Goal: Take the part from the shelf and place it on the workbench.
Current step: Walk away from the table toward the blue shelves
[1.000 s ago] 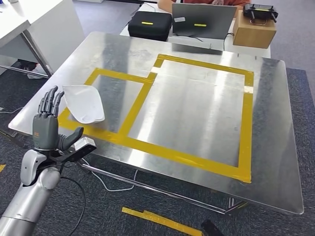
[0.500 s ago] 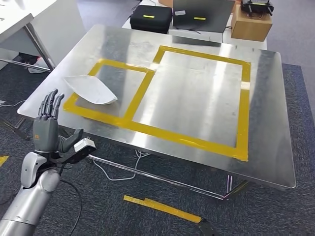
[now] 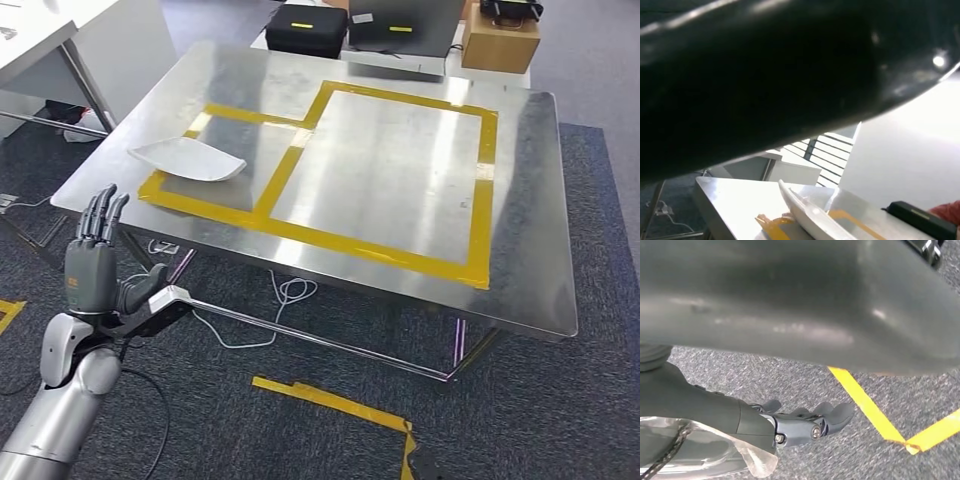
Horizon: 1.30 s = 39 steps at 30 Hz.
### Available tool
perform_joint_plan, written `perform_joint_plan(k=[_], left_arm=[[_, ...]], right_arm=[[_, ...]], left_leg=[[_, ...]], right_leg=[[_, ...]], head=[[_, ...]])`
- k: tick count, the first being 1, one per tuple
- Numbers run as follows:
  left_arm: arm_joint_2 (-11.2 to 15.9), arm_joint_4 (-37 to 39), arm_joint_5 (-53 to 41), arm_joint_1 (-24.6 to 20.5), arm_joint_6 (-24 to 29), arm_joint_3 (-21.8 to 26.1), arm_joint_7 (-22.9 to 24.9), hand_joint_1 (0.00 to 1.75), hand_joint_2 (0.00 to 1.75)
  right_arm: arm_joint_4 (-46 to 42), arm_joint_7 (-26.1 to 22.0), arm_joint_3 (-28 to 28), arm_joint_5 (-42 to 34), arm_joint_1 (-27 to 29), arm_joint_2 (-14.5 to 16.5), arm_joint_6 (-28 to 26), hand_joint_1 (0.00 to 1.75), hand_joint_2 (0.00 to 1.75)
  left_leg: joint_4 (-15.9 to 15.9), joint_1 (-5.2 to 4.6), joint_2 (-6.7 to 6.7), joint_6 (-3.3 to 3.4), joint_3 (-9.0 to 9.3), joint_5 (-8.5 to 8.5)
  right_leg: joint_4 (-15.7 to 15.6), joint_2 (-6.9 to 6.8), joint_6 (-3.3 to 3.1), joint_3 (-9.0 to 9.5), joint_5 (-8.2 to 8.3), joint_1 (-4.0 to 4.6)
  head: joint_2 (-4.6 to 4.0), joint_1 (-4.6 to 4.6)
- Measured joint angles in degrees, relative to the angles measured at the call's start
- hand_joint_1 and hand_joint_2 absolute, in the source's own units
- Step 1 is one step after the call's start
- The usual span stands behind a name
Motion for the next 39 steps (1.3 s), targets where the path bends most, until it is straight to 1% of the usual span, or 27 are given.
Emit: perform_joint_plan(k=[2,3,5,7,8,9,11,13,14,16,18,19,21,22,23,24,25,26,27,28,30,31,33,35,37,38,39], left_arm=[[0.0,-0.2,0.0,0.1,0.0,0.0,0.0,0.00,0.00],[0.0,-0.2,0.0,0.1,0.0,0.0,0.0,0.00,0.00],[-0.1,-0.2,0.0,0.2,-0.1,0.0,0.0,0.00,0.00],[-0.1,-0.2,0.0,0.3,-0.1,0.0,0.0,0.00,0.00],[-0.1,-0.2,0.0,0.4,-0.1,0.0,0.0,0.00,0.00],[-0.1,-0.2,0.0,0.5,-0.2,0.0,0.0,0.00,0.00],[-0.1,-0.2,0.1,0.7,-0.2,0.0,-0.1,0.00,0.00],[-0.1,-0.4,0.2,0.9,-0.2,0.0,-0.2,0.00,0.00],[-0.1,-0.7,0.3,1.0,-0.2,0.0,-0.3,0.00,0.00],[-0.1,-1.1,0.5,1.2,-0.2,0.0,-0.3,0.00,0.00],[-0.1,-1.3,0.7,1.5,-0.2,0.0,-0.4,0.00,0.00],[0.0,-1.4,0.8,1.7,-0.2,0.0,-0.4,0.00,0.00],[0.1,-1.6,1.0,2.2,-0.3,0.0,-0.4,0.00,0.00],[0.2,-1.8,1.1,2.6,-0.4,0.1,-0.4,0.00,0.00],[0.3,-2.0,1.2,3.0,-0.5,0.1,-0.5,0.00,0.00],[0.3,-2.2,1.3,3.6,-0.7,0.1,-0.5,0.00,0.00],[0.3,-2.5,1.5,4.3,-1.0,0.1,-0.6,0.00,0.00],[0.3,-2.9,1.9,5.0,-1.3,0.2,-0.8,0.00,0.00],[0.3,-3.2,2.6,5.8,-1.8,0.3,-1.0,0.00,0.00],[0.2,-3.6,3.7,6.6,-2.3,0.4,-1.3,0.00,0.00],[-0.2,-4.2,6.7,8.8,-3.6,0.7,-2.3,0.00,0.00],[-0.6,-4.3,8.4,10.2,-4.2,0.9,-2.9,0.00,0.00],[-1.6,-3.6,11.7,13.0,-5.1,1.4,-4.5,0.00,0.00],[-3.0,-1.4,15.1,15.3,-5.5,2.0,-7.1,0.00,0.00],[-4.4,1.6,17.3,17.2,-5.4,2.8,-9.8,0.00,0.00],[-4.8,2.8,17.7,18.0,-5.3,3.1,-10.6,0.00,0.00],[-5.2,3.7,17.9,18.5,-5.2,3.3,-11.1,0.00,0.00]], right_arm=[[0.0,0.0,0.0,0.0,0.0,0.0,0.0,0.00,0.00],[0.0,0.0,0.0,0.0,0.1,0.0,0.0,0.00,0.00],[0.0,0.0,0.0,0.0,0.2,-0.1,0.0,0.00,0.00],[0.0,0.0,0.0,0.0,0.2,-0.1,0.0,0.00,0.00],[0.0,0.0,0.0,0.0,0.2,-0.1,0.0,0.00,0.00],[0.0,0.0,0.0,0.0,0.2,-0.1,0.0,0.00,0.00],[0.0,0.0,0.0,0.1,0.2,-0.1,0.0,0.00,0.00],[0.0,0.0,0.0,0.1,0.0,-0.1,0.0,0.00,0.00],[0.0,0.0,0.0,0.1,-0.1,-0.1,0.0,0.00,0.00],[0.0,0.0,0.0,0.1,-0.3,-0.1,0.0,0.00,0.00],[0.0,0.0,0.0,0.2,-0.2,-0.1,0.1,0.00,0.00],[0.0,0.0,0.0,0.2,0.0,0.0,0.1,0.00,0.00],[0.0,0.0,0.0,0.3,0.0,0.0,0.1,0.00,0.00],[0.0,0.0,0.0,0.3,0.0,0.0,0.1,0.00,0.00],[0.0,0.0,0.0,0.3,0.0,0.0,0.2,0.00,0.00],[0.0,0.0,0.0,0.3,0.0,0.1,0.2,0.00,0.00],[0.0,0.0,0.0,0.3,0.0,0.1,0.2,0.00,0.00],[0.0,0.0,0.0,0.3,0.1,0.1,0.2,0.00,0.00],[0.0,0.0,0.0,0.3,0.1,0.1,0.1,0.00,0.00],[0.0,-0.1,-0.1,0.3,0.1,0.1,0.0,0.00,0.00],[0.0,-0.3,-0.2,0.1,0.0,0.1,-0.2,0.00,0.00],[0.0,-0.5,-0.2,-0.1,0.1,0.1,-0.4,0.00,0.00],[0.0,-1.1,-0.6,-0.7,0.3,0.1,-0.6,0.00,0.00],[0.0,-1.6,-1.2,-1.4,0.6,0.2,-0.9,0.00,0.00],[0.0,-2.0,-1.7,-1.8,0.9,0.3,-1.0,0.00,0.00],[0.0,-2.1,-1.8,-1.9,0.9,0.4,-1.0,0.00,0.00],[0.0,-2.1,-1.9,-1.9,1.0,0.5,-1.0,0.00,0.00]], left_leg=[[-1.3,-0.25,0.01,0.76,-0.02,0.33],[-1.5,-0.28,0.14,1.25,-0.51,0.95],[-1.7,-0.27,0.39,2.28,-1.96,2.39],[-1.6,-0.59,0.48,2.86,-3.84,3.80],[-1.6,-0.77,0.48,2.95,-4.81,4.54],[-1.5,-0.93,0.48,2.99,-5.83,5.27],[-1.1,-1.11,0.47,2.91,-7.82,6.63],[-0.7,-1.22,0.46,2.65,-9.42,7.76],[-0.4,-1.29,0.50,2.44,-9.98,8.30],[-0.3,-1.31,0.59,1.94,-10.66,9.49],[-0.3,-1.18,0.53,1.28,-11.08,10.20],[0.2,-1.08,0.44,0.86,-11.40,9.12],[4.6,-0.66,0.27,0.03,-12.55,3.63],[8.2,-0.43,0.26,-0.34,-13.20,0.42],[12.0,-0.19,0.26,-0.62,-13.66,-1.68],[15.0,0.02,0.26,-0.86,-13.67,-2.21],[16.4,0.21,0.26,-1.03,-13.06,-1.35],[15.8,0.39,0.26,-1.15,-11.63,0.25],[13.2,0.56,0.26,-1.20,-9.16,1.70],[9.2,0.64,0.24,-1.18,-6.03,2.08],[1.6,0.51,0.18,-0.68,-0.81,0.84],[-0.4,0.29,0.16,-0.28,0.28,0.14],[-1.1,0.01,0.31,0.78,-0.17,0.63],[-1.4,-0.05,0.53,1.96,-1.46,1.91],[-1.4,-0.24,0.64,2.72,-3.21,3.31],[-1.4,-0.42,0.65,2.90,-4.20,4.04],[-1.3,-0.63,0.65,3.00,-5.26,4.79]], right_leg=[[-0.3,0.02,0.84,-0.37,1.01,-0.18],[-0.1,0.05,1.14,-0.72,0.68,-0.31],[3.1,0.14,1.47,-2.24,-3.27,-0.43],[10.0,0.15,1.55,-4.14,-9.18,-0.43],[13.4,0.14,1.54,-4.59,-10.76,-0.41],[15.5,0.15,1.50,-4.43,-10.94,-0.34],[14.7,0.15,1.19,-1.54,-8.11,-0.07],[7.5,0.14,0.62,4.77,-6.30,0.31],[3.2,0.13,0.38,7.93,-6.79,0.44],[-2.0,0.12,-0.04,10.95,-8.22,0.73],[-2.6,0.00,-0.62,10.17,-7.68,0.68],[-2.6,-0.13,-1.04,9.65,-7.06,0.57],[-2.7,-0.37,-1.67,8.51,-5.66,0.37],[-2.6,-0.41,-1.82,7.86,-4.94,0.37],[-2.5,-0.42,-1.81,7.14,-4.24,0.37],[-2.4,-0.42,-1.74,6.26,-3.55,0.36],[-2.2,-0.42,-1.61,5.25,-2.91,0.33],[-1.9,-0.42,-1.45,4.22,-2.36,0.29],[-1.5,-0.42,-1.22,3.28,-1.91,0.24],[-1.0,-0.39,-0.96,2.49,-1.56,0.26],[-0.4,-0.29,-0.26,1.56,-0.87,0.30],[-0.3,-0.24,0.16,1.31,-0.44,0.24],[-0.4,-0.17,1.11,0.92,0.14,-0.07],[1.4,-0.07,1.64,-0.28,-2.71,-0.29],[7.5,0.00,1.73,-2.43,-8.74,-0.31],[11.3,0.02,1.70,-3.34,-11.06,-0.28],[14.5,0.03,1.61,-3.73,-12.03,-0.23]], head=[[0.00,0.03],[0.00,0.01],[0.00,0.21],[0.00,0.37],[0.00,0.38],[0.00,0.36],[0.00,0.37],[0.00,0.37],[0.00,0.34],[0.00,0.31],[0.00,0.37],[0.00,0.34],[0.00,0.23],[0.00,0.16],[0.00,0.13],[0.00,0.13],[0.00,0.12],[0.00,0.13],[0.00,0.12],[0.00,0.10],[0.00,0.16],[0.00,0.19],[0.00,0.20],[0.00,0.34],[0.00,0.52],[0.00,0.59],[0.00,0.58]])
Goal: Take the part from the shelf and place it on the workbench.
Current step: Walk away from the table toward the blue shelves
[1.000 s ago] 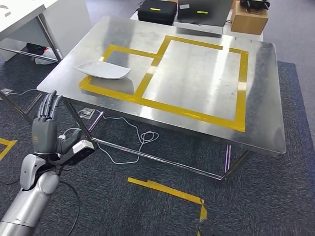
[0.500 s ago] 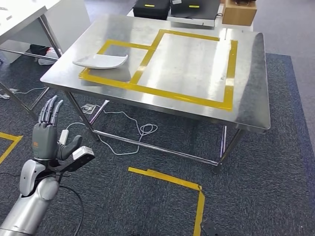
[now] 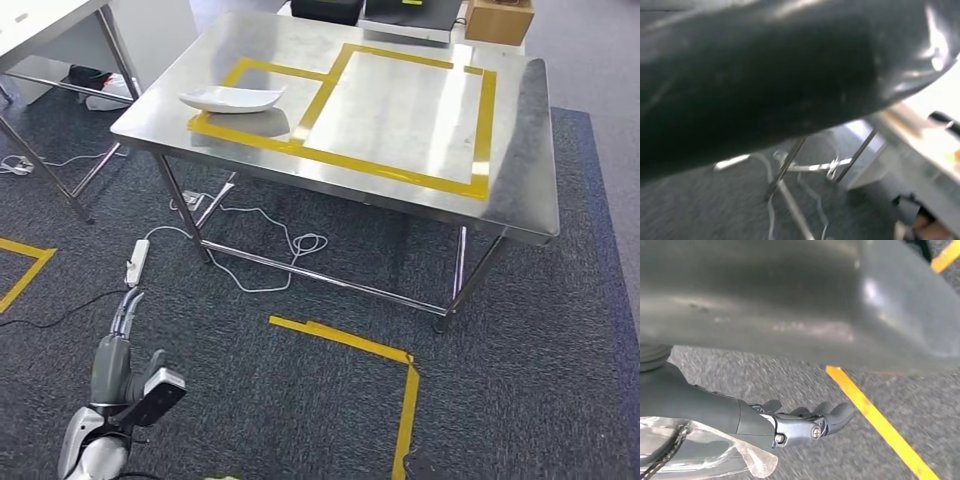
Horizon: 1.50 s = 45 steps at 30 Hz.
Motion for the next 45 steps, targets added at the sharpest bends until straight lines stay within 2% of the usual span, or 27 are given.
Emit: perform_joint_plan(k=[1,2,4,6,8,10,11,14,15,16,17,19,21,22,24,26,28,29,30,31,33,35,37,38,40,42,45], left_arm=[[-0.3,0.8,0.1,0.3,0.0,0.2,-0.2,0.00,0.00],[-0.6,1.4,0.3,0.6,-0.2,0.3,-0.1,0.00,0.00],[-1.1,2.4,1.1,0.8,-1.2,0.7,0.8,0.00,0.00],[-1.6,3.7,3.0,1.0,-3.1,1.2,1.7,0.00,0.00],[-2.5,7.5,6.6,1.0,-5.2,2.4,0.3,0.00,0.00],[-3.7,14.5,10.7,0.9,-7.3,4.4,-3.1,0.00,0.00],[-4.3,18.9,12.4,0.9,-8.2,5.6,-5.1,0.00,0.00],[-5.6,30.5,15.4,0.4,-10.2,9.4,-10.0,0.00,0.00],[-5.8,33.3,15.7,0.2,-10.5,10.4,-10.6,0.00,0.00],[-6.1,35.8,15.9,-0.1,-10.9,11.1,-10.7,0.00,0.00],[-6.3,38.0,15.8,-0.5,-11.4,11.8,-10.2,0.00,0.00],[-6.6,42.6,15.3,-1.3,-12.7,12.7,-8.6,0.00,0.00],[-6.8,46.9,14.8,-1.8,-13.6,13.4,-7.5,0.00,0.00],[-6.9,48.9,14.8,-1.9,-14.0,13.7,-7.0,0.00,0.00],[-7.2,52.8,15.2,-1.9,-14.6,14.5,-5.9,0.00,0.00],[-7.6,55.9,15.2,-1.9,-14.7,15.1,-4.7,0.00,0.00],[-7.8,57.9,14.7,-1.8,-14.6,15.3,-3.8,0.00,0.00],[-7.9,58.7,14.5,-1.9,-14.5,15.3,-3.6,0.00,0.00],[-8.0,59.4,14.4,-1.9,-14.6,15.4,-3.4,0.00,0.00],[-8.1,59.9,14.3,-1.9,-14.6,15.4,-3.3,0.00,0.00],[-8.3,60.8,14.2,-2.0,-14.7,15.5,-3.3,0.00,0.00],[-8.4,61.2,14.2,-2.0,-14.7,15.5,-3.3,0.00,0.00],[-8.6,61.5,13.9,-2.1,-14.7,15.6,-3.3,0.00,0.00],[-8.6,61.6,13.7,-2.1,-14.7,15.6,-3.3,0.00,0.00],[-8.6,62.0,13.4,-2.2,-14.7,15.5,-3.3,0.00,0.00],[-8.6,62.2,13.2,-2.1,-14.7,15.5,-3.3,0.00,0.00],[-8.6,62.4,12.8,-2.0,-14.7,15.5,-3.3,0.00,0.00]], right_arm=[[0.0,0.0,-0.2,-0.1,0.0,0.0,0.0,0.00,0.00],[0.0,0.0,-0.4,-0.1,0.0,0.0,0.0,0.00,0.00],[0.0,-0.2,-0.7,-0.3,-0.1,0.0,-0.1,0.00,0.00],[0.0,-0.7,-1.0,-0.8,-0.3,0.0,-0.3,0.00,0.00],[-0.1,-1.5,-1.5,-1.6,-0.3,0.1,-0.5,0.00,0.00],[0.0,-2.3,-2.1,-2.5,0.1,0.4,-0.7,0.00,0.00],[0.0,-2.7,-2.5,-3.0,0.4,0.6,-0.7,0.00,0.00],[0.0,-3.5,-3.7,-3.9,0.9,0.8,-0.9,0.00,0.00],[0.0,-3.6,-3.9,-4.1,1.0,0.9,-1.0,0.00,0.00],[0.0,-3.6,-4.2,-4.2,1.1,0.9,-1.0,0.00,0.00],[0.0,-3.6,-4.4,-4.4,1.1,0.9,-1.1,0.00,0.00],[0.0,-3.7,-5.0,-4.9,1.1,0.9,-1.2,0.00,0.00],[0.0,-3.8,-5.5,-5.5,1.1,1.0,-1.4,0.00,0.00],[0.0,-3.9,-5.8,-5.8,1.1,1.0,-1.6,0.00,0.00],[0.0,-4.0,-6.5,-6.4,1.2,1.2,-1.9,0.00,0.00],[0.0,-4.1,-7.1,-6.9,1.5,1.2,-2.2,0.00,0.00],[0.0,-4.4,-7.5,-7.2,1.9,1.3,-2.5,0.00,0.00],[0.0,-4.5,-7.7,-7.4,2.0,1.4,-2.6,0.00,0.00],[0.0,-4.6,-7.9,-7.5,2.0,1.5,-2.8,0.00,0.00],[0.0,-4.7,-8.1,-7.6,2.1,1.6,-3.0,0.00,0.00],[0.0,-4.8,-8.4,-7.7,2.2,1.6,-3.3,0.00,0.00],[0.0,-5.0,-8.6,-7.8,2.2,1.6,-3.5,0.00,0.00],[0.0,-5.2,-8.7,-7.8,2.1,1.6,-3.6,0.00,0.00],[0.1,-5.4,-8.8,-7.8,2.1,1.7,-3.7,0.00,0.00],[0.1,-5.5,-8.9,-7.8,2.3,1.8,-3.8,0.00,0.00],[0.1,-5.6,-9.0,-7.8,2.6,2.0,-3.8,0.00,0.00],[0.2,-5.7,-9.2,-7.7,2.8,2.0,-3.9,0.00,0.00]], left_leg=[[0.1,-0.19,-0.03,0.04,-1.07,0.76],[0.2,-0.33,-0.07,0.02,-2.08,1.49],[0.3,-0.50,-0.13,-0.20,-3.69,2.83],[0.5,-0.73,-0.10,-0.56,-4.59,4.05],[0.3,-0.87,-0.02,-0.92,-4.96,5.49],[0.4,-0.80,-0.15,-1.48,-5.34,5.52],[1.5,-0.68,-0.25,-1.87,-5.73,3.77],[11.4,0.00,-0.41,-2.95,-7.63,-5.33],[15.1,0.22,-0.41,-3.21,-7.95,-6.78],[17.6,0.42,-0.41,-3.42,-7.75,-6.71],[18.3,0.60,-0.41,-3.58,-6.79,-5.39],[13.7,0.93,-0.41,-3.64,-1.96,-2.72],[5.2,0.95,-0.43,-3.31,4.28,-3.47],[2.2,0.84,-0.44,-3.08,6.11,-4.38],[0.1,0.68,-0.41,-2.49,6.43,-5.03],[-0.2,0.73,-0.25,-1.48,5.15,-4.21],[-0.3,0.69,-0.11,-0.47,3.68,-2.99],[-0.3,0.55,-0.10,-0.23,2.90,-2.37],[-0.2,0.39,-0.07,-0.13,2.08,-1.74],[-0.1,0.23,-0.04,-0.11,1.23,-1.11],[0.1,0.02,0.03,-0.17,-0.47,0.10],[0.3,-0.15,0.00,-0.44,-1.78,1.20],[0.4,-0.34,0.01,-0.89,-2.55,2.38],[0.3,-0.38,0.04,-1.14,-2.86,2.99],[0.3,-0.33,-0.04,-1.71,-3.36,3.76],[2.5,-0.23,-0.23,-2.41,-4.29,1.34],[13.5,0.21,-0.33,-3.17,-7.42,-5.83]], right_leg=[[1.7,0.01,-0.17,0.41,0.57,0.10],[1.5,0.02,-0.43,1.78,2.27,0.27],[-4.3,0.05,-1.12,7.46,5.32,0.72],[-13.6,0.12,-1.68,14.28,4.58,1.12],[-18.4,0.23,-1.98,16.90,3.37,1.30],[-18.6,0.10,-2.55,15.93,4.22,1.03],[-18.6,-0.06,-3.02,15.34,4.85,0.90],[-18.4,-0.36,-3.78,13.02,6.89,0.85],[-18.3,-0.42,-3.74,12.18,7.56,0.86],[-18.0,-0.54,-3.65,11.24,8.23,0.86],[-17.6,-0.65,-3.52,10.21,8.84,0.84],[-16.6,-0.79,-3.11,8.09,9.81,0.76],[-15.6,-0.77,-2.56,6.61,10.47,0.84],[-15.3,-0.77,-2.21,6.12,10.86,0.84],[-15.0,-0.77,-1.34,5.16,11.81,0.79],[-13.8,-0.50,-0.54,3.83,10.35,0.64],[-9.1,-0.18,-0.09,2.09,5.07,0.49],[-5.5,-0.12,0.03,1.26,2.26,0.45],[-2.0,-0.10,0.07,0.79,0.51,0.44],[0.4,-0.10,0.05,0.87,0.18,0.45],[0.1,-0.08,-0.21,3.46,2.97,0.54],[-7.0,-0.04,-0.67,9.51,5.29,0.70],[-15.3,0.04,-1.08,15.34,4.47,0.84],[-17.7,0.07,-1.24,16.72,3.93,0.95],[-18.8,0.01,-1.70,16.37,4.17,0.93],[-18.8,-0.20,-2.52,15.61,5.05,0.70],[-18.1,-0.41,-3.38,14.05,6.04,0.72]], head=[[0.00,-0.01],[0.00,0.00],[0.00,-0.01],[0.00,-0.04],[0.00,-0.05],[0.00,0.01],[0.00,0.01],[0.00,-0.08],[0.00,-0.09],[0.00,-0.08],[0.00,-0.08],[0.00,-0.09],[0.00,-0.07],[0.00,-0.08],[0.00,-0.06],[0.00,0.01],[0.00,0.10],[0.00,0.12],[0.00,0.11],[0.00,0.11],[0.00,0.09],[0.00,0.11],[0.00,0.09],[0.00,0.09],[0.00,0.10],[0.00,-0.05],[0.00,-0.22]])
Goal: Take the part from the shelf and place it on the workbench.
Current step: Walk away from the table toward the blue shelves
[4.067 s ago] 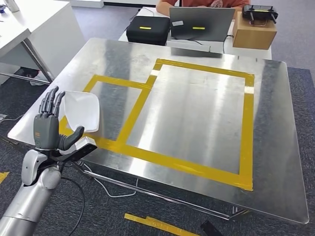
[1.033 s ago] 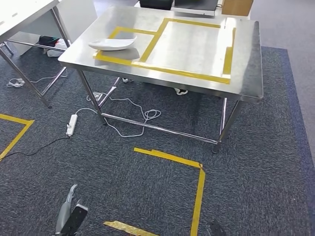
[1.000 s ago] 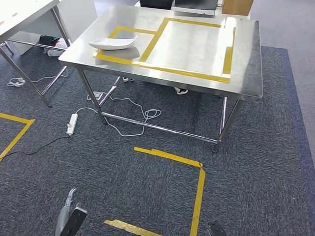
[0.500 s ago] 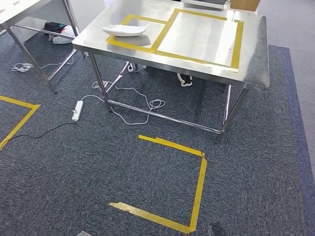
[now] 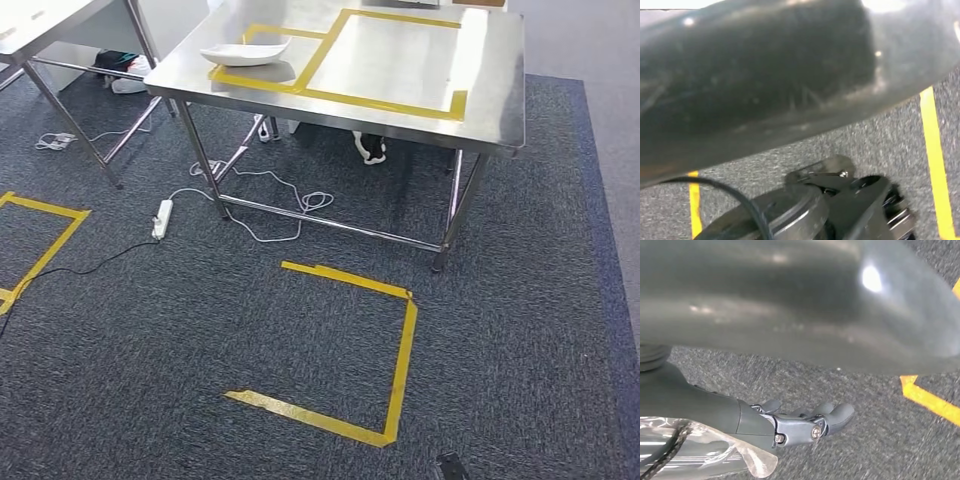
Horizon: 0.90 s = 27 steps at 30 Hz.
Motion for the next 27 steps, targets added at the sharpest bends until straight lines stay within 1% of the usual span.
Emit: perform_joint_plan(k=[1,2,3,4,5,6,7,8,9,10,11,12,13,15,16,17,18,19,20,21,22,23,25,26,27], left_arm=[[0.0,0.0,-0.1,0.0,0.0,0.0,0.0,0.00,0.00],[0.0,0.1,-0.2,0.0,0.0,0.0,0.0,0.00,0.00],[0.0,0.1,-0.3,0.0,0.0,0.0,0.0,0.00,0.00],[0.0,0.1,-0.3,0.0,-0.1,0.0,0.0,0.00,0.00],[0.1,0.1,-0.3,-0.1,-0.1,0.0,0.0,0.00,0.00],[0.1,0.2,-0.4,-0.1,-0.1,0.0,0.0,0.00,0.00],[0.1,0.2,-0.5,-0.1,-0.1,0.0,0.0,0.00,0.00],[0.2,0.3,-0.6,-0.1,-0.1,0.0,0.0,0.00,0.00],[0.1,0.3,-0.6,-0.1,-0.1,0.0,0.0,0.00,0.00],[0.1,0.3,-0.7,-0.1,-0.2,0.0,0.0,0.00,0.00],[0.1,0.3,-0.8,-0.2,-0.2,0.0,0.0,0.00,0.00],[0.0,0.3,-0.8,-0.2,-0.2,0.0,0.0,0.00,0.00],[0.0,0.4,-0.9,-0.3,-0.3,0.0,0.0,0.00,0.00],[0.0,0.4,-1.0,-0.3,-0.4,0.0,-0.1,0.00,0.00],[-0.1,0.4,-1.0,-0.3,-0.5,0.0,-0.1,0.00,0.00],[-0.1,0.5,-1.0,-0.3,-0.6,0.0,-0.1,0.00,0.00],[-0.2,0.5,-1.0,-0.3,-0.7,0.0,-0.1,0.00,0.00],[-0.2,0.5,-1.0,-0.3,-0.8,0.0,-0.1,0.00,0.00],[-0.3,0.5,-1.1,-0.3,-0.9,0.0,-0.2,0.00,0.00],[-0.3,0.5,-1.1,-0.4,-1.0,0.0,-0.2,0.00,0.00],[-0.3,0.5,-1.2,-0.4,-1.0,0.0,-0.2,0.00,0.00],[-0.3,0.5,-1.3,-0.4,-1.0,0.0,-0.2,0.00,0.00],[-0.3,0.6,-1.4,-0.4,-1.0,0.0,-0.2,0.00,0.00],[-0.2,0.6,-1.4,-0.4,-1.0,0.0,-0.2,0.00,0.00],[-0.2,0.7,-1.4,-0.4,-1.0,0.0,-0.2,0.00,0.00]], right_arm=[[0.0,0.0,0.0,0.0,0.0,0.0,0.0,0.00,0.00],[0.0,0.0,0.0,0.0,0.1,0.0,0.0,0.00,0.00],[0.0,0.0,0.0,0.0,0.1,0.0,0.0,0.00,0.00],[0.0,0.0,0.0,0.0,0.1,0.0,0.0,0.00,0.00],[0.0,0.0,0.0,0.0,0.2,0.1,0.0,0.00,0.00],[0.0,0.0,0.0,0.0,0.2,0.1,0.0,0.00,0.00],[0.0,-0.1,-0.1,0.0,0.1,0.2,0.0,0.00,0.00],[0.0,-0.1,-0.1,0.0,0.1,0.2,0.0,0.00,0.00],[0.0,-0.1,-0.1,0.0,0.1,0.2,0.0,0.00,0.00],[0.0,-0.1,-0.1,0.0,0.1,0.2,0.0,0.00,0.00],[0.0,-0.1,-0.1,0.0,0.1,0.2,0.0,0.00,0.00],[0.0,-0.1,-0.1,0.0,0.2,0.2,0.0,0.00,0.00],[0.0,-0.1,-0.2,0.0,0.2,0.2,0.0,0.00,0.00],[0.0,-0.1,-0.2,0.0,0.2,0.2,0.0,0.00,0.00],[0.0,-0.1,-0.3,0.0,0.3,0.2,-0.1,0.00,0.00],[0.1,-0.1,-0.3,0.0,0.4,0.2,-0.1,0.00,0.00],[0.1,-0.2,-0.4,0.0,0.4,0.2,-0.2,0.00,0.00],[0.1,-0.3,-0.4,0.0,0.4,0.2,-0.2,0.00,0.00],[0.1,-0.4,-0.5,0.0,0.3,0.2,-0.2,0.00,0.00],[0.1,-0.6,-0.5,0.0,0.2,0.2,-0.2,0.00,0.00],[0.1,-0.7,-0.5,-0.1,0.1,0.2,-0.1,0.00,0.00],[0.1,-0.9,-0.5,-0.1,0.1,0.2,0.1,0.00,0.00],[0.1,-1.1,-0.5,-0.3,0.3,0.2,0.5,0.00,0.00],[0.1,-1.2,-0.5,-0.3,0.4,0.3,0.7,0.00,0.00],[0.1,-1.3,-0.6,-0.4,0.5,0.3,0.7,0.00,0.00]], left_leg=[[3.0,0.07,0.00,-0.11,-0.55,-0.94],[4.0,0.10,0.00,-0.13,-0.22,-0.75],[2.5,0.10,0.00,-0.03,1.27,0.41],[-0.9,0.08,-0.02,0.20,3.70,2.01],[-4.9,-0.02,-0.08,0.58,6.38,3.01],[-8.5,-0.12,-0.12,0.95,8.54,3.67],[-10.7,-0.24,-0.17,1.26,9.79,3.82],[-11.6,-0.37,-0.19,1.47,10.14,3.57],[-12.1,-0.36,-0.17,1.58,10.03,3.67],[-12.6,-0.19,-0.14,1.73,10.02,3.72],[-13.2,-0.02,-0.10,1.96,10.04,3.86],[-13.8,0.18,-0.05,2.28,9.98,4.08],[-14.2,0.31,-0.01,2.53,9.84,4.31],[-14.2,0.27,0.02,2.81,9.24,4.75],[-14.1,0.26,0.03,2.77,8.98,4.90],[-14.0,0.27,0.03,2.71,8.77,5.04],[-13.8,0.31,0.03,2.63,8.59,5.14],[-13.6,0.37,0.02,2.52,8.43,5.20],[-13.4,0.38,0.02,2.34,8.28,5.23],[-13.0,0.30,0.00,2.08,8.07,5.25],[-12.7,0.19,-0.01,1.75,7.81,5.33],[-12.6,0.09,-0.01,1.37,7.55,5.48],[-12.4,0.07,-0.03,0.69,7.15,5.79],[-12.0,0.15,-0.05,0.38,6.93,5.46],[-10.8,0.23,-0.07,0.09,6.46,4.38]], right_leg=[[0.3,-0.04,-0.02,-0.69,0.23,0.04],[0.7,-0.05,0.02,-1.33,0.41,0.06],[1.1,-0.05,0.06,-1.86,0.52,0.06],[1.5,-0.03,0.11,-2.25,0.58,0.07],[1.8,-0.02,0.19,-2.63,0.60,0.12],[2.0,-0.01,0.35,-2.89,0.66,0.18],[2.2,-0.02,0.59,-3.12,0.77,0.22],[2.3,-0.04,0.91,-3.37,0.94,0.23],[2.3,-0.04,1.26,-3.50,1.16,0.25],[2.4,-0.02,1.56,-3.80,1.11,0.26],[2.9,0.06,1.86,-4.25,0.60,0.29],[4.4,0.17,2.15,-5.11,-0.61,0.29],[7.1,0.28,2.41,-6.41,-2.39,0.21],[14.6,0.40,2.94,-9.62,-6.11,-0.08],[17.4,0.40,3.17,-10.72,-6.94,-0.21],[18.3,0.40,3.37,-10.93,-6.71,-0.35],[17.0,0.39,3.53,-10.06,-5.44,-0.49],[13.8,0.37,3.65,-8.25,-3.50,-0.64],[9.8,0.36,3.71,-6.09,-1.85,-0.80],[6.1,0.40,3.66,-4.23,-0.79,-0.85],[3.8,0.44,3.44,-3.05,-0.35,-0.85],[2.7,0.50,3.13,-2.63,-0.43,-0.80],[2.7,0.51,2.22,-2.88,-0.20,-0.74],[2.7,0.46,1.76,-3.00,0.07,-0.78],[2.6,0.39,1.29,-3.11,0.36,-0.84]], head=[[0.00,0.01],[0.00,0.00],[0.00,-0.01],[0.00,-0.02],[0.00,0.00],[0.00,0.02],[0.00,0.03],[0.00,0.04],[0.00,0.03],[0.00,0.02],[0.00,0.10],[0.00,0.24],[0.00,0.36],[0.00,0.50],[0.00,0.50],[0.00,0.50],[0.00,0.51],[0.00,0.52],[0.00,0.52],[0.00,0.53],[0.00,0.50],[0.00,0.51],[0.00,0.51],[0.00,0.52],[0.00,0.45]])
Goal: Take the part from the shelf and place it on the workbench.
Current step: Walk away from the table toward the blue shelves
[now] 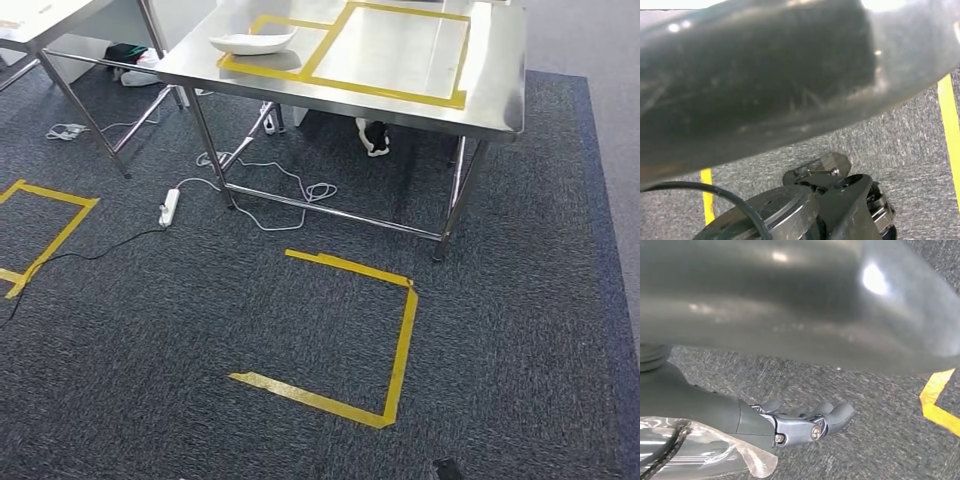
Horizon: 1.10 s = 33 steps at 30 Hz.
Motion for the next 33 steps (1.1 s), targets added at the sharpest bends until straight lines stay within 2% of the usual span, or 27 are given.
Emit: perform_joint_plan(k=[1,3,4,5,6,7,9,10,11,13,15,17,19,20,21,22,23,24,25,26,27,29,30,31,33], left_arm=[[0.0,0.0,0.0,0.0,0.0,0.0,0.0,0.00,0.00],[0.0,0.1,0.0,0.0,0.0,0.0,0.0,0.00,0.00],[0.0,0.1,0.0,0.0,0.0,0.0,0.0,0.00,0.00],[0.0,0.1,0.0,0.1,0.0,-0.1,0.0,0.00,0.00],[0.0,0.2,-0.1,0.1,0.0,-0.1,0.0,0.00,0.00],[0.0,0.2,-0.1,0.1,0.0,-0.1,0.0,0.00,0.00],[0.0,0.2,-0.1,0.0,0.0,-0.2,0.0,0.00,0.00],[0.0,0.2,-0.1,-0.1,0.0,-0.2,0.0,0.00,0.00],[0.0,0.2,-0.1,-0.1,0.0,-0.2,0.0,0.00,0.00],[0.0,0.3,-0.1,-0.1,0.0,-0.2,0.1,0.00,0.00],[-0.1,0.3,-0.1,0.1,0.0,-0.3,0.2,0.00,0.00],[-0.1,0.3,-0.2,0.0,0.0,-0.3,0.3,0.00,0.00],[-0.1,0.3,-0.2,0.0,-0.1,-0.3,0.4,0.00,0.00],[-0.1,0.3,-0.3,0.0,-0.1,-0.3,0.5,0.00,0.00],[-0.1,0.3,-0.4,0.0,-0.2,-0.3,0.7,0.00,0.00],[-0.1,0.3,-0.4,0.0,-0.2,-0.3,0.8,0.00,0.00],[-0.1,0.3,-0.5,0.0,-0.2,-0.3,0.9,0.00,0.00],[-0.1,0.3,-0.6,0.0,-0.2,-0.3,0.9,0.00,0.00],[-0.1,0.3,-0.7,0.0,-0.2,-0.3,1.0,0.00,0.00],[-0.1,0.3,-0.7,0.0,-0.2,-0.3,1.0,0.00,0.00],[-0.1,0.3,-0.7,0.0,-0.2,-0.3,1.0,0.00,0.00],[-0.1,0.3,-0.8,0.0,-0.2,-0.4,1.1,0.00,0.00],[-0.1,0.3,-0.8,-0.1,-0.3,-0.4,1.2,0.00,0.00],[-0.1,0.4,-0.8,-0.1,-0.3,-0.4,1.2,0.00,0.00],[0.0,0.4,-0.9,0.0,-0.3,-0.4,1.3,0.00,0.00]], right_arm=[[0.0,0.0,0.0,0.0,0.0,0.0,0.0,0.00,0.00],[0.0,0.0,-0.1,-0.1,-0.1,0.0,0.0,0.00,0.00],[0.0,0.0,-0.1,-0.2,-0.1,0.1,0.0,0.00,0.00],[0.0,0.0,-0.2,-0.2,0.0,0.1,0.1,0.00,0.00],[0.0,0.0,-0.3,-0.3,0.0,0.1,0.1,0.00,0.00],[0.0,-0.1,-0.3,-0.3,0.0,0.1,0.2,0.00,0.00],[0.0,-0.1,-0.4,-0.4,-0.1,0.1,0.4,0.00,0.00],[0.0,-0.2,-0.5,-0.4,-0.1,0.1,0.6,0.00,0.00],[0.0,-0.2,-0.6,-0.5,-0.1,0.1,0.7,0.00,0.00],[0.0,-0.2,-0.8,-0.8,-0.1,0.1,1.0,0.00,0.00],[0.1,-0.2,-1.1,-1.0,0.0,0.1,1.2,0.00,0.00],[0.1,-0.2,-1.3,-1.2,0.0,0.1,1.2,0.00,0.00],[0.2,-0.2,-1.4,-1.4,0.1,0.2,1.2,0.00,0.00],[0.3,-0.2,-1.5,-1.5,0.2,0.2,1.3,0.00,0.00],[0.3,-0.2,-1.5,-1.5,0.3,0.2,1.2,0.00,0.00],[0.4,-0.1,-1.6,-1.5,0.4,0.2,1.2,0.00,0.00],[0.4,-0.1,-1.7,-1.5,0.4,0.2,1.2,0.00,0.00],[0.4,-0.1,-1.8,-1.5,0.4,0.2,1.2,0.00,0.00],[0.4,0.0,-1.8,-1.5,0.2,0.2,1.2,0.00,0.00],[0.4,0.0,-1.8,-1.5,0.0,0.2,1.2,0.00,0.00],[0.4,0.0,-1.8,-1.5,-0.1,0.3,1.2,0.00,0.00],[0.4,0.1,-1.8,-1.5,0.1,0.3,1.2,0.00,0.00],[0.5,0.2,-1.8,-1.5,0.2,0.3,1.2,0.00,0.00],[0.5,0.3,-1.9,-1.5,0.3,0.4,1.2,0.00,0.00],[0.5,0.4,-1.9,-1.5,0.1,0.4,1.1,0.00,0.00]], left_leg=[[2.3,0.08,-0.02,-0.26,-0.88,-1.78],[9.7,0.20,-0.03,-0.64,-3.52,-6.12],[12.9,0.25,-0.03,-0.73,-4.54,-7.43],[14.5,0.29,-0.03,-0.77,-4.81,-7.69],[14.0,0.31,-0.03,-0.72,-4.08,-6.87],[11.2,0.31,-0.03,-0.57,-2.39,-5.18],[3.8,0.22,-0.04,0.01,1.69,-2.01],[0.9,0.14,-0.03,0.31,3.08,-1.39],[-0.6,0.05,-0.03,0.56,3.66,-1.33],[-1.5,0.01,0.08,0.99,3.60,-1.48],[-1.9,0.22,0.49,1.55,3.39,-0.98],[-2.2,0.37,1.10,2.06,3.11,-0.56],[-2.2,0.25,1.77,2.31,2.69,-0.36],[-2.2,0.20,2.21,2.33,2.55,-0.29],[-2.2,0.20,2.62,2.32,2.48,-0.23],[-2.2,0.21,3.07,2.27,2.48,-0.19],[-2.1,0.21,3.53,2.16,2.53,-0.17],[-2.0,0.07,3.96,1.95,2.55,-0.20],[-1.8,-0.11,4.42,1.68,2.54,-0.25],[-1.7,-0.30,4.92,1.38,2.50,-0.27],[-1.6,-0.47,5.50,1.10,2.47,-0.27],[-1.3,-0.39,6.29,0.59,2.50,-0.44],[-0.7,-0.27,5.59,0.26,2.33,-1.14],[1.0,-0.11,4.30,-0.05,1.76,-2.54],[7.8,0.13,1.34,-0.45,-0.80,-6.71]], right_leg=[[-0.1,-0.07,-0.44,-0.14,0.29,-0.06],[0.0,-0.18,-0.90,-0.55,0.65,0.07],[0.0,-0.22,-1.00,-0.77,0.79,0.16],[0.1,-0.24,-1.04,-0.97,0.90,0.23],[0.2,-0.24,-1.03,-1.12,0.98,0.27],[0.3,-0.22,-0.99,-1.22,1.04,0.29],[0.6,-0.19,-0.76,-1.42,1.08,0.42],[0.7,-0.17,-0.51,-1.65,1.15,0.52],[0.9,-0.16,-0.19,-1.95,1.26,0.61],[0.9,-0.08,0.57,-2.48,1.60,0.67],[1.8,0.04,1.19,-3.23,0.78,0.61],[6.6,0.10,1.65,-5.55,-2.55,0.46],[14.0,0.09,2.05,-8.70,-6.09,0.32],[16.2,0.07,2.21,-9.54,-6.59,0.29],[16.2,0.00,2.32,-9.34,-5.97,0.27],[14.0,-0.26,2.38,-7.99,-4.41,0.23],[10.2,-1.02,2.38,-5.84,-2.42,0.21],[6.2,-2.47,2.36,-3.74,-1.02,0.30],[3.1,-3.63,2.06,-2.15,-0.10,0.39],[1.3,-4.46,1.66,-1.39,0.22,0.51],[0.7,-4.60,1.21,-1.42,0.11,0.66],[0.6,-3.29,0.25,-1.77,0.46,0.63],[0.6,-2.67,-0.16,-1.82,0.68,0.55],[0.6,-2.08,-0.57,-1.81,0.95,0.43],[0.6,-0.75,-1.19,-2.04,1.39,0.37]], head=[[0.00,-0.05],[0.00,-0.16],[0.00,-0.14],[0.00,-0.15],[0.00,-0.15],[0.00,-0.15],[0.00,-0.16],[0.00,-0.15],[0.00,-0.11],[0.00,-0.08],[0.00,0.02],[0.00,0.26],[0.00,0.39],[0.00,0.38],[0.00,0.40],[0.00,0.40],[0.00,0.42],[0.00,0.44],[0.00,0.44],[0.00,0.39],[0.00,0.34],[0.00,0.26],[0.00,0.23],[0.00,0.21],[0.00,0.13]])
